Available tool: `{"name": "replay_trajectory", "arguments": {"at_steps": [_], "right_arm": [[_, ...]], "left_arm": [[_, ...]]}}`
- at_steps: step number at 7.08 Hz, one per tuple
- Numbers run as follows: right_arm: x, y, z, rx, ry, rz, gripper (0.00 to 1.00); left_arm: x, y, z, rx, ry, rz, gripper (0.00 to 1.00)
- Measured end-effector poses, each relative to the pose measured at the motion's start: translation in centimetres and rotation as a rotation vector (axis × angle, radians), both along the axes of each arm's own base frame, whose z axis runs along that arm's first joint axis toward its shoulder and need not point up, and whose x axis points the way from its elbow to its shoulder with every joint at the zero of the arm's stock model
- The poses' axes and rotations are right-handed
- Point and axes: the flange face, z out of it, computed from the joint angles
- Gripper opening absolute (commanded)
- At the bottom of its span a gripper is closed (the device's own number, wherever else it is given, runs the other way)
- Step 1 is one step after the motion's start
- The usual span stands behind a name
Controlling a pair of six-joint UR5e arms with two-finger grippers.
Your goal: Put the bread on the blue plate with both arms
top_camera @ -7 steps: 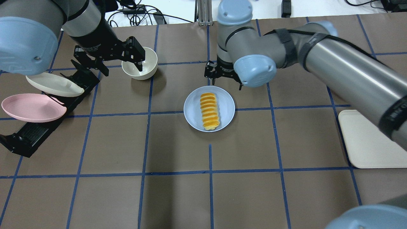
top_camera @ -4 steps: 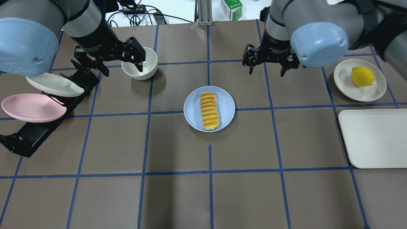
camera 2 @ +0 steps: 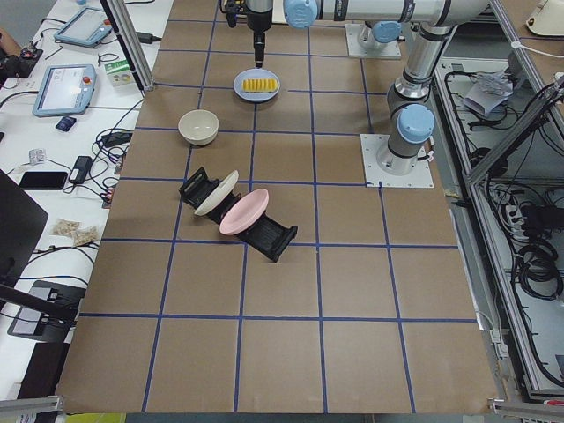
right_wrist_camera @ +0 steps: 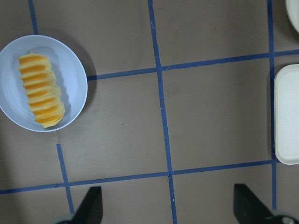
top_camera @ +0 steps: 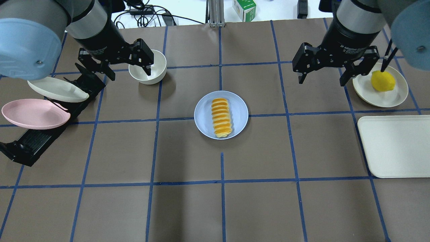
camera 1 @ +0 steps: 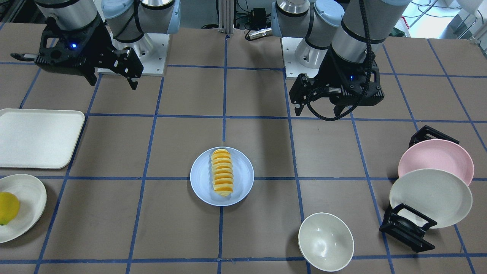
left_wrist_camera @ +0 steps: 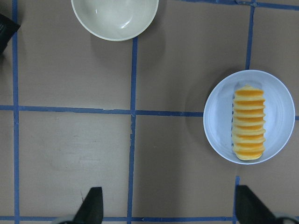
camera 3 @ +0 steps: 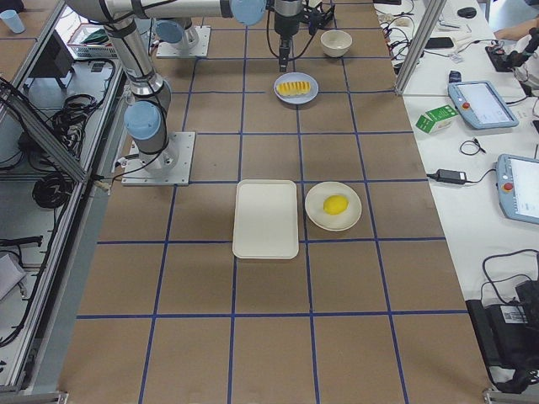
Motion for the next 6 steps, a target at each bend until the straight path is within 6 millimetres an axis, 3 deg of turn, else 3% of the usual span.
{"name": "replay_trajectory", "arguments": {"at_steps": [6], "right_arm": [[0.1,0.9,-1.2,0.031,-0.010,0.014,1.00]], "left_arm": [[0.1,0.0,0.2,-0.004,0.000,0.001,1.00]]}}
